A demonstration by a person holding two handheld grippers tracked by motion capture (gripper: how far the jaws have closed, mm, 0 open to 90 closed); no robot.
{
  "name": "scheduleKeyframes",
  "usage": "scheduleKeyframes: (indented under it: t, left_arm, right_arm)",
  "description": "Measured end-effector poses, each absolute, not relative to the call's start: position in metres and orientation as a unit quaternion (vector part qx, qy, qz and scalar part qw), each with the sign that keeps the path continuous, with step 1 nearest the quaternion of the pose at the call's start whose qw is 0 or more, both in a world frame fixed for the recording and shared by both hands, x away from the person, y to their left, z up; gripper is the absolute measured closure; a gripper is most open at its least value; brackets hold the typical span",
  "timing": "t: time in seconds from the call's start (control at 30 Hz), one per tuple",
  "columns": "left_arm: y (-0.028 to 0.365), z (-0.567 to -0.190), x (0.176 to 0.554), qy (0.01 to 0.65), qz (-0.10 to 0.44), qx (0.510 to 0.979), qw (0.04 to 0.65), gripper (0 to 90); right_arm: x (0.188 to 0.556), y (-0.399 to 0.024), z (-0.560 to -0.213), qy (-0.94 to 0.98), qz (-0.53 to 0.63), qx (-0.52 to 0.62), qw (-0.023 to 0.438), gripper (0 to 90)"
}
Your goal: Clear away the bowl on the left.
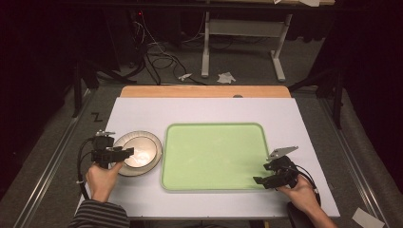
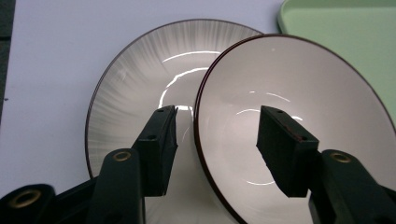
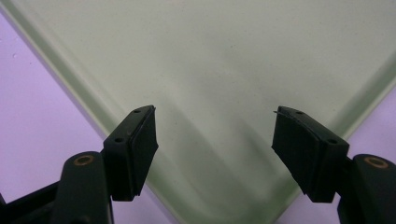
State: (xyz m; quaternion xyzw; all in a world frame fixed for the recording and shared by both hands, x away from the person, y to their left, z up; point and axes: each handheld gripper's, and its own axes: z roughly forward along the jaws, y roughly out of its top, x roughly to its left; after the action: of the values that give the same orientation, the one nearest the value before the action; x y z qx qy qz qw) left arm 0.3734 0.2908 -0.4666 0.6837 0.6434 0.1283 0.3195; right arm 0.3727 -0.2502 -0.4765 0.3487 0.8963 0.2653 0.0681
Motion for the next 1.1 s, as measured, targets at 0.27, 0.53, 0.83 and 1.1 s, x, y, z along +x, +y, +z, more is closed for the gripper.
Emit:
scheduleKeyframes:
  t: [0.27, 0.53, 0.83, 1.1]
  left_arm:
    - [0.291, -0.474, 0.381, 0.650, 0.112, 0.688, 0.301, 53.0]
    - [0.288, -0.477, 0.385, 0.651, 0.098, 0.695, 0.288, 61.8]
    - [0.289, -0.479, 0.388, 0.657, 0.088, 0.694, 0.281, 69.0]
    - [0.293, -0.481, 0.388, 0.667, 0.077, 0.684, 0.284, 76.7]
  right_arm:
    - [0.371, -0.251, -0.477, 0.895, 0.265, 0.354, 0.067, 32.2]
    - [0.371, -0.252, -0.477, 0.894, 0.268, 0.353, 0.069, 32.3]
    - [0.371, -0.252, -0.477, 0.895, 0.262, 0.356, 0.068, 32.2]
    - [0.371, -0.252, -0.477, 0.897, 0.263, 0.350, 0.068, 32.2]
